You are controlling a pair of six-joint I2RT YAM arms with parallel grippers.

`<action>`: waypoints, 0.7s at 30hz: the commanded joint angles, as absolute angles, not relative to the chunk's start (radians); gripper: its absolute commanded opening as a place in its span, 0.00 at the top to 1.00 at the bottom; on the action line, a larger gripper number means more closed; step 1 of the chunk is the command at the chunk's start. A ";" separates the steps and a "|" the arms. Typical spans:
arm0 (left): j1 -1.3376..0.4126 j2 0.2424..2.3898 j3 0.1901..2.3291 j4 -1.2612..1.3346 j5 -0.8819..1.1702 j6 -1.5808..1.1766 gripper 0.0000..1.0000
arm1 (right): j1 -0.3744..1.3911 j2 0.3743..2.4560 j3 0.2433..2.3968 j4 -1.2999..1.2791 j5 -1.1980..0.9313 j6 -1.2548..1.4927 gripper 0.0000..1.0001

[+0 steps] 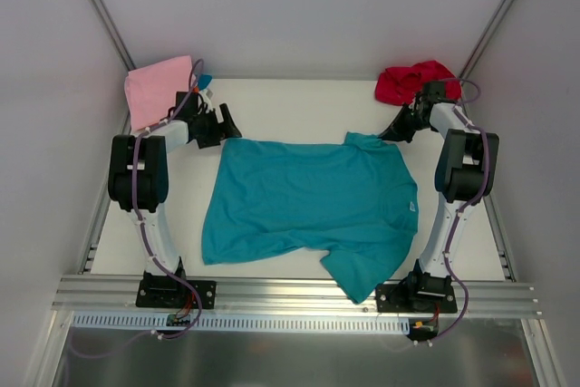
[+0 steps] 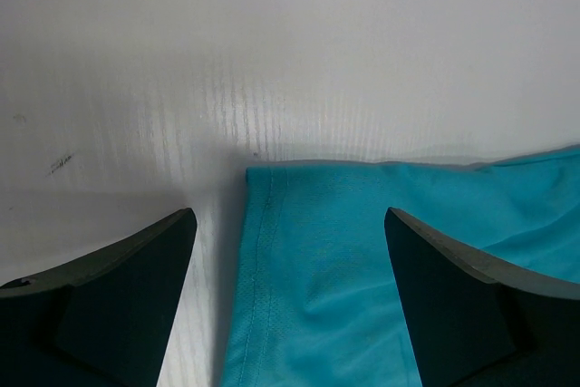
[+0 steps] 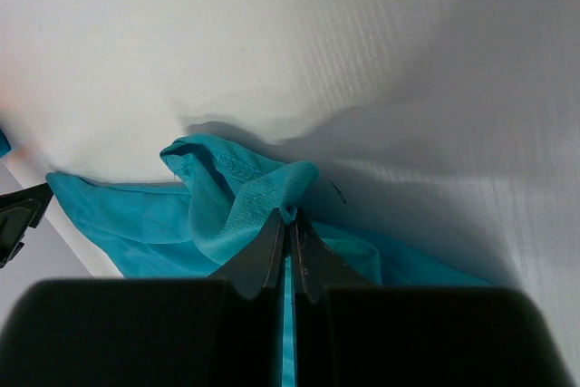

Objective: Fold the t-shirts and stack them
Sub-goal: Flatten out the tshirt, then grap the side of the flattened tshirt furthest away from the robot with both arms

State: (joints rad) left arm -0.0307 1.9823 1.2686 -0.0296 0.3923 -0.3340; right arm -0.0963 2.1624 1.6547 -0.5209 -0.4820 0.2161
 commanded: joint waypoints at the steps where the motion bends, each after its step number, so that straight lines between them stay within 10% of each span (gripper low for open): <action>1: -0.021 2.013 1.296 -0.071 0.434 -0.353 0.13 | -0.101 2.114 1.670 -0.528 -0.483 0.206 0.99; 10: -0.020 2.052 1.331 -0.086 0.488 -0.371 0.16 | -0.101 2.123 1.671 -0.525 -0.480 0.207 1.00; 21: -0.021 2.079 1.362 -0.092 0.525 -0.364 0.86 | -0.101 2.129 1.683 -0.526 -0.486 0.204 0.99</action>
State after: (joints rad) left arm -0.0242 2.0754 1.3407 -0.0750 0.4980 -0.3702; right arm -0.0963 2.1624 1.6547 -0.5205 -0.4801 0.2161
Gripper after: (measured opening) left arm 0.192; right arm 0.021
